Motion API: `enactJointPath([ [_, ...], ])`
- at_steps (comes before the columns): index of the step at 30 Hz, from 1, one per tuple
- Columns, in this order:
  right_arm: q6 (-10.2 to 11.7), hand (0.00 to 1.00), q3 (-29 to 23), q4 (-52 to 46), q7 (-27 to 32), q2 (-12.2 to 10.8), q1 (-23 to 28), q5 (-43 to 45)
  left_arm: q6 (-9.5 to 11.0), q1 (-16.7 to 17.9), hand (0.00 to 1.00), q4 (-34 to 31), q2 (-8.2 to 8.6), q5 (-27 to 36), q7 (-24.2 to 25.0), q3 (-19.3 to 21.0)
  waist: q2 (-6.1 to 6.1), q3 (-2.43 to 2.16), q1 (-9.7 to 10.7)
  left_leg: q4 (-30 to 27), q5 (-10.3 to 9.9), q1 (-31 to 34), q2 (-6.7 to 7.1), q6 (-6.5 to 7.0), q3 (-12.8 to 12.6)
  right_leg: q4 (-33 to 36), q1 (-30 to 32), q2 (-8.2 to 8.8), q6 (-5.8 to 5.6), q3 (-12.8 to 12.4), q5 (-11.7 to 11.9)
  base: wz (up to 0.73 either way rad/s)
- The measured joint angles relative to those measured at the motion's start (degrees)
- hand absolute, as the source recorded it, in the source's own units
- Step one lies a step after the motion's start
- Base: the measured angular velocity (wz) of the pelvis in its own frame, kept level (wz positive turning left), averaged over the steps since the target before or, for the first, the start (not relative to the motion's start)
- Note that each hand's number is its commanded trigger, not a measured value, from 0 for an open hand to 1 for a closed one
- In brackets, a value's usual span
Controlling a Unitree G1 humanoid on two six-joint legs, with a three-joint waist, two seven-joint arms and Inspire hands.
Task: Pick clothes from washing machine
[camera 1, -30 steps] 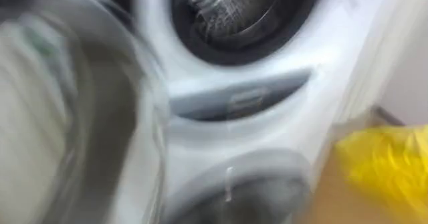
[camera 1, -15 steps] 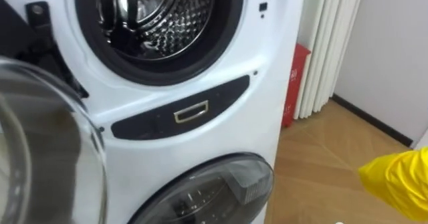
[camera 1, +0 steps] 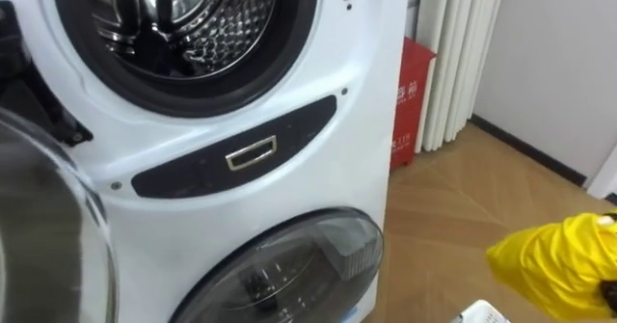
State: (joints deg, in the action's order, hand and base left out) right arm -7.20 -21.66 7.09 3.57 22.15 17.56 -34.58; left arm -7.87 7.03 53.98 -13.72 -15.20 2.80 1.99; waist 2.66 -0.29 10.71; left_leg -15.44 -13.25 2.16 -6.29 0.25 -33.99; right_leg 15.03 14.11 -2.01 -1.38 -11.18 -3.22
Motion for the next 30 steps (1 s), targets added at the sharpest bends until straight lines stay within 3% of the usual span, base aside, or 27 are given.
enactJointPath([
  [5, 0.6, 1.0, 3.1, 5.2, 2.4, -0.4, -2.0, 0.4, 2.1, -0.9, 0.0, 0.2, 0.06, 0.0, -2.7, -1.4, 0.48, -0.04, 0.0, 0.2, 0.5, 2.5, 0.16, -0.01, -0.5, -0.1, 2.8, 0.38, -0.03, 0.4, 0.0, -0.01],
  [9, 3.1, 1.0, 7.3, 7.1, 4.3, -1.9, -3.3, -1.4, 3.3, -1.0, 0.0, 3.5, 1.67, 1.3, -6.4, -4.6, 0.42, -0.03, -0.5, 0.2, 0.6, 3.7, 0.24, -0.09, -0.4, -0.1, 4.2, 0.16, -0.04, 0.3, 0.0, -0.17],
  [11, 3.9, 1.0, 10.6, 8.7, 5.1, -2.5, -6.2, -2.5, 3.5, -1.2, 0.0, 4.2, 2.76, 2.6, -7.8, -5.8, 0.36, -0.05, -0.7, -0.2, 0.6, 5.9, 0.22, -0.06, -0.4, -0.2, 6.2, 0.16, -0.06, 0.3, 0.0, -0.21],
  [15, 6.1, 1.0, 12.4, 12.6, 5.8, -2.7, -10.1, -3.1, 4.7, -3.0, 0.0, 6.9, 2.85, 5.3, -8.8, -7.8, 0.29, 0.29, 0.0, -0.2, 0.6, 8.6, 0.2, -0.06, -0.3, -1.0, 8.5, 0.97, -0.14, 1.1, 0.1, 0.13],
  [18, 8.9, 1.0, 12.3, 18.5, 7.9, -2.9, -15.3, -3.4, 5.4, -4.2, 0.0, 9.1, 2.85, 7.5, -8.8, -8.1, 1.83, -0.04, 0.0, -0.3, 1.3, 11.4, 0.19, 1.13, 1.0, -2.2, 10.2, 1.59, -0.23, 3.4, 0.1, 0.03],
  [20, 11.1, 1.0, 12.3, 21.5, 9.2, -2.8, -17.6, -3.5, 5.6, -4.8, 0.0, 9.2, 2.9, 8.9, -8.9, -9.3, 2.75, 0.39, 0.2, -0.1, 1.5, 12.6, 0.16, 1.34, 1.2, -2.9, 11.0, 2.17, -0.46, 5.4, 0.3, 0.18],
  [23, 12.9, 1.0, 11.8, 24.8, 9.6, -2.9, -18.8, -4.7, 6.6, -5.4, 0.0, 9.2, 3.03, 8.9, -9.0, -9.6, 3.9, 0.47, 0.0, 0.2, 1.5, 13.7, 0.2, 1.31, 1.0, -3.2, 12.2, 3.07, -0.47, 7.2, 0.3, 0.14],
  [27, 13.4, 1.0, 11.8, 28.7, 9.6, -2.9, -19.7, -5.3, 6.8, -5.2, 0.0, 9.1, 3.12, 9.0, -9.1, -10.1, 4.73, 0.42, -0.6, 1.0, 1.5, 13.8, 1.09, 1.26, 1.4, -2.1, 13.4, 4.33, -0.31, 9.4, 0.4, -0.08],
  [28, 13.5, 1.0, 11.7, 28.9, 9.6, -2.8, -19.7, -5.3, 6.9, -5.2, 0.0, 9.1, 3.22, 9.0, -9.2, -10.1, 5.42, 0.17, -0.7, 1.0, 1.5, 14.3, 1.13, 1.26, 1.4, -1.8, 14.0, 4.87, -0.31, 9.9, 0.4, -0.08],
  [29, 13.6, 1.0, 11.7, 29.0, 9.6, -2.8, -19.8, -5.5, 7.1, -5.2, 0.0, 9.1, 3.4, 9.3, -9.5, -10.1, 5.37, 0.43, -0.9, 1.0, 1.5, 14.6, 1.28, 1.26, 1.3, -1.3, 14.7, 5.06, -0.31, 10.1, 0.4, -0.07],
  [30, 13.6, 1.0, 11.7, 29.2, 9.5, -2.8, -19.8, -5.6, 7.1, -5.2, 0.0, 9.1, 3.42, 9.6, -9.5, -10.2, 5.48, 0.39, -0.9, 1.0, 1.5, 14.7, 1.35, 1.26, 1.3, -1.0, 15.0, 5.18, -0.29, 10.2, 0.4, -0.05],
])
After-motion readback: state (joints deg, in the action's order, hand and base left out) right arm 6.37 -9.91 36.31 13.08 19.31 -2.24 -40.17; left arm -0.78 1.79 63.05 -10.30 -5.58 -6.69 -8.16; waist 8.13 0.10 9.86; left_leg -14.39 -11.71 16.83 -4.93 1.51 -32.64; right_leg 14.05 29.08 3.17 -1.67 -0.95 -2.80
